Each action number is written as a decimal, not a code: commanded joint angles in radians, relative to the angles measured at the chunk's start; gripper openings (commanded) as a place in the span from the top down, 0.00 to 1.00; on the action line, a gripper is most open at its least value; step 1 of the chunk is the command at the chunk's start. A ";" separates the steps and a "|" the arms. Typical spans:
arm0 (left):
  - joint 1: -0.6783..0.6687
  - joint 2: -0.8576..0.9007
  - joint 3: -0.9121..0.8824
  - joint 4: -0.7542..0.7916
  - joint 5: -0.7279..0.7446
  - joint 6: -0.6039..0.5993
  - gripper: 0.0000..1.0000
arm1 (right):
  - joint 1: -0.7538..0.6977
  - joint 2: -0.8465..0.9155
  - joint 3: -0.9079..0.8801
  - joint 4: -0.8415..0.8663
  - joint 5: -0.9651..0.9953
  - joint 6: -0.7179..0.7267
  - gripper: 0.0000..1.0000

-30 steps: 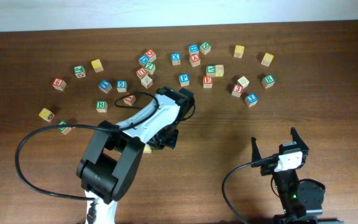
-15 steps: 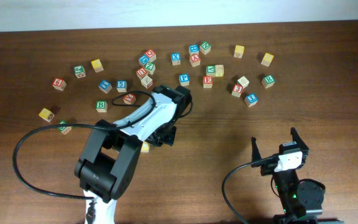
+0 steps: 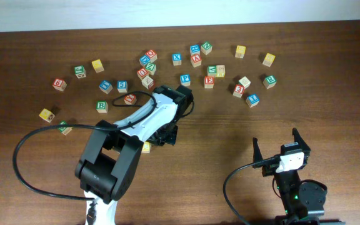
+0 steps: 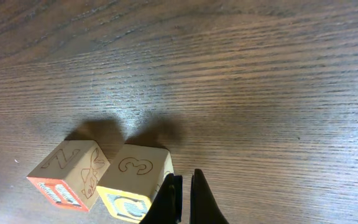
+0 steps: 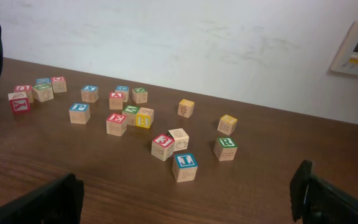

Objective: Spell out ICRA

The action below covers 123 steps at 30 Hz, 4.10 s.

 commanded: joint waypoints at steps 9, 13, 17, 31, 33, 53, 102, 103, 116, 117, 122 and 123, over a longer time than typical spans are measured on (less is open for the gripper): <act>0.006 -0.021 -0.009 0.018 -0.012 -0.040 1.00 | -0.006 -0.006 -0.005 -0.006 0.008 0.003 0.02; 0.006 -0.021 -0.009 0.018 -0.019 -0.063 1.00 | -0.006 -0.006 -0.005 -0.006 0.008 0.003 0.02; 0.006 -0.021 -0.009 0.024 -0.019 -0.063 1.00 | -0.006 -0.006 -0.005 -0.006 0.008 0.003 0.02; 0.006 -0.021 -0.009 0.030 -0.019 -0.092 1.00 | -0.006 -0.006 -0.005 -0.006 0.008 0.003 0.02; 0.006 -0.021 -0.009 0.030 -0.019 -0.092 1.00 | -0.006 -0.006 -0.005 -0.006 0.008 0.003 0.02; 0.005 -0.021 -0.020 -0.009 0.067 -0.023 1.00 | -0.006 -0.006 -0.005 -0.006 0.008 0.003 0.02; 0.032 -0.021 -0.062 -0.051 0.132 0.047 1.00 | -0.006 -0.006 -0.005 -0.006 0.008 0.003 0.02; 0.032 -0.021 -0.071 -0.050 0.132 0.047 1.00 | -0.006 -0.006 -0.005 -0.006 0.008 0.003 0.02; 0.040 -0.021 -0.089 -0.024 0.101 0.016 1.00 | -0.006 -0.006 -0.005 -0.006 0.008 0.003 0.02; 0.040 -0.021 -0.089 -0.025 0.100 0.017 1.00 | -0.006 -0.006 -0.005 -0.006 0.008 0.003 0.02; 0.039 -0.021 -0.089 -0.024 0.057 0.002 1.00 | -0.006 -0.006 -0.005 -0.006 0.008 0.003 0.02; 0.039 -0.021 -0.089 -0.024 0.047 -0.006 1.00 | -0.006 -0.006 -0.005 -0.006 0.008 0.003 0.02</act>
